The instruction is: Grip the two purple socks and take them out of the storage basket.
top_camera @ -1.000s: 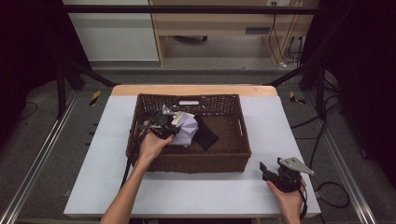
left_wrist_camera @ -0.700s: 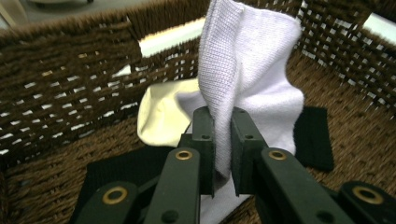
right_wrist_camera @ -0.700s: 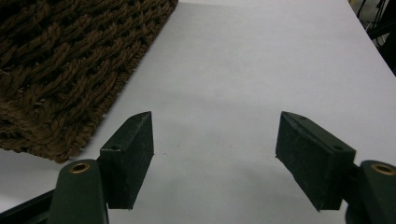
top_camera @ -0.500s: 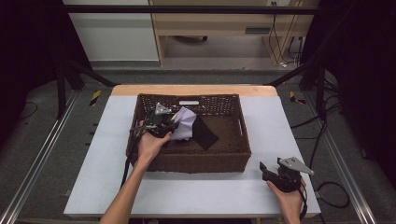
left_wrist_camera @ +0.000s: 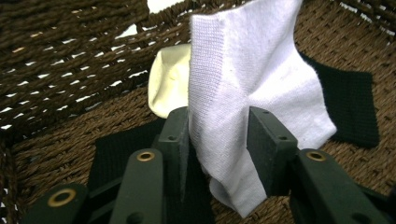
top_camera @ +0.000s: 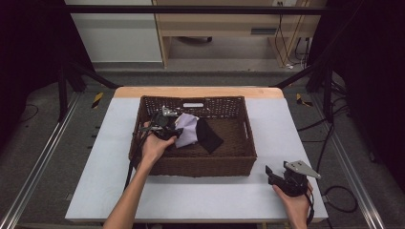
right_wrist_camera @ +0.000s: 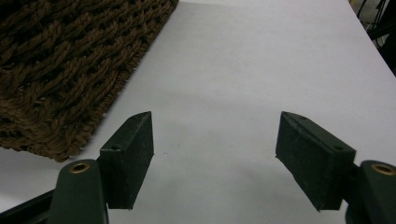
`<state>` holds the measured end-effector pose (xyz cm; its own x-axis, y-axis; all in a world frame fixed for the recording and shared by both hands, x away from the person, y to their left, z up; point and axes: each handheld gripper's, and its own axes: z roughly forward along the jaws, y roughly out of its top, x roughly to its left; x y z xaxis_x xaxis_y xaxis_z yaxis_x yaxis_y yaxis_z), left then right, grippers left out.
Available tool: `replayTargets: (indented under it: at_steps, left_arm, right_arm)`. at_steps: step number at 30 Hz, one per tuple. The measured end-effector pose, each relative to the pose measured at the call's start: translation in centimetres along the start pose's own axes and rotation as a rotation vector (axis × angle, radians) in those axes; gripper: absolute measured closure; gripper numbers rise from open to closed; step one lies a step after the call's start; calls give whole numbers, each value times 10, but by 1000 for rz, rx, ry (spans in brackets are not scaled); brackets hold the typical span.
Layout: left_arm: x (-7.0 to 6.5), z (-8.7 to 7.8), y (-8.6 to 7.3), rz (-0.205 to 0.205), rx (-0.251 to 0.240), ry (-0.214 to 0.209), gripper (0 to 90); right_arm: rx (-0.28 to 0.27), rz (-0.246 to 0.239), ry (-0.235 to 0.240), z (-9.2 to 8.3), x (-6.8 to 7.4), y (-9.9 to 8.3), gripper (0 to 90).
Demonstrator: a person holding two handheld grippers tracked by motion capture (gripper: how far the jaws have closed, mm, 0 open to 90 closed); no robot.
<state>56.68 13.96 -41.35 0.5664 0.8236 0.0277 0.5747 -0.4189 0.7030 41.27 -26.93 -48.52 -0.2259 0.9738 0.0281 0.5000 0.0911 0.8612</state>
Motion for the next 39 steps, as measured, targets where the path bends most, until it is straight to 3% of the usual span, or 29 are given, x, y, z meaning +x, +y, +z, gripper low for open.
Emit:
replayTargets:
  at_steps: [2,4,8,12,16,24,26,31,39]
  left_arm:
    - [-2,0,0,6,13,5,625]
    - [-3,-2,1,7,17,11,725]
    - [-5,-8,1,6,-11,19,842]
    - [-6,-13,1,3,-60,15,851]
    - [-4,-20,0,-28,-147,-26,852]
    - [-3,-34,5,-58,-273,-44,858]
    - [-1,-41,7,-73,-316,-52,859]
    - [-3,-63,16,-68,-393,-59,860]
    - [-10,-96,23,-56,-470,-85,860]
  right_arm:
    - [0,0,0,0,0,0,280]
    - [-1,5,1,0,0,0,280]
    - [0,2,1,0,0,0,280]
    - [-1,4,1,0,0,0,280]
    - [2,5,1,0,0,0,279]
    - [5,11,0,0,0,0,280]
    - [6,11,1,0,0,0,281]
    - [5,10,0,0,0,0,283]
    - [8,10,1,1,0,0,284]
